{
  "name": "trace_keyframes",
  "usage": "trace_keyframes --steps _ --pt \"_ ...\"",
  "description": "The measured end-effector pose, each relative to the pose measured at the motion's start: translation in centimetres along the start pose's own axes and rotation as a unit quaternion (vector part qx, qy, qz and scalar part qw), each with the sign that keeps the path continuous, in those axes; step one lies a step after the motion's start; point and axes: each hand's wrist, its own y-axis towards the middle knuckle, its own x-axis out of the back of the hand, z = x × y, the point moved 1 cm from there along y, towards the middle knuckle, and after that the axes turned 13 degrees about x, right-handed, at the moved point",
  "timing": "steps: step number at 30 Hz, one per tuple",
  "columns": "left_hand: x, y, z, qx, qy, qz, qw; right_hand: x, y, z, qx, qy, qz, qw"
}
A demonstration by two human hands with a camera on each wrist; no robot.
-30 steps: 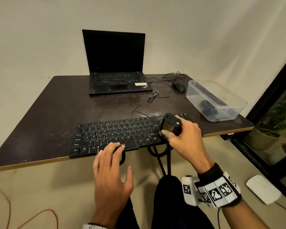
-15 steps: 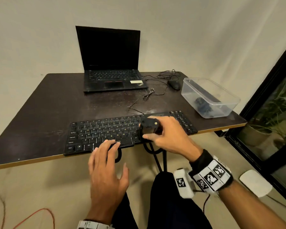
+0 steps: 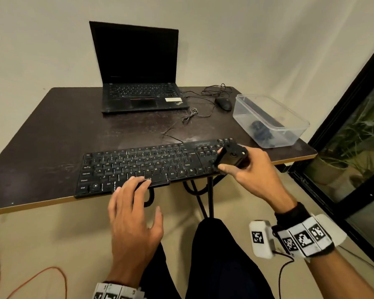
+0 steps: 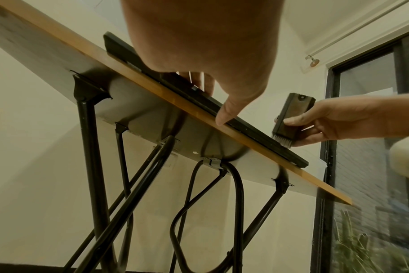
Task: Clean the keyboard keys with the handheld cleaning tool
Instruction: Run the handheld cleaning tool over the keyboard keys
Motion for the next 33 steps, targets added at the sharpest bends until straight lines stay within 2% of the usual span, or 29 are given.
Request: trace_keyframes --steps 3,8,14,19,24,29,33 --pt "0.0 0.0 -0.1 -0.003 0.003 0.002 1.000 0.2 0.2 -0.1 -0.018 -0.017 -0.042 0.999" --pt "0.0 0.0 0.0 -0.005 0.002 0.003 1.000 -1.8 0.6 2.1 0.052 0.007 0.059 0.997" --pt "-0.1 0.1 0.1 -0.012 -0.024 -0.017 1.000 -2.2 2.6 2.7 0.097 -0.011 0.077 0.992" --pt "0.7 0.4 0.5 0.007 -0.044 -0.084 0.995 -6.4 5.1 4.8 0.133 0.002 0.113 0.985" --pt "1.9 1.4 2.6 0.067 -0.036 -0.141 0.987 -11.6 7.5 9.1 0.157 0.007 0.148 0.976" --pt "2.4 1.9 3.5 0.076 -0.038 -0.144 0.986 -17.0 9.8 13.9 0.187 0.017 0.192 0.963" --pt "2.5 1.9 3.3 0.081 -0.047 -0.142 0.986 -19.0 11.0 16.2 0.202 0.006 0.221 0.954"
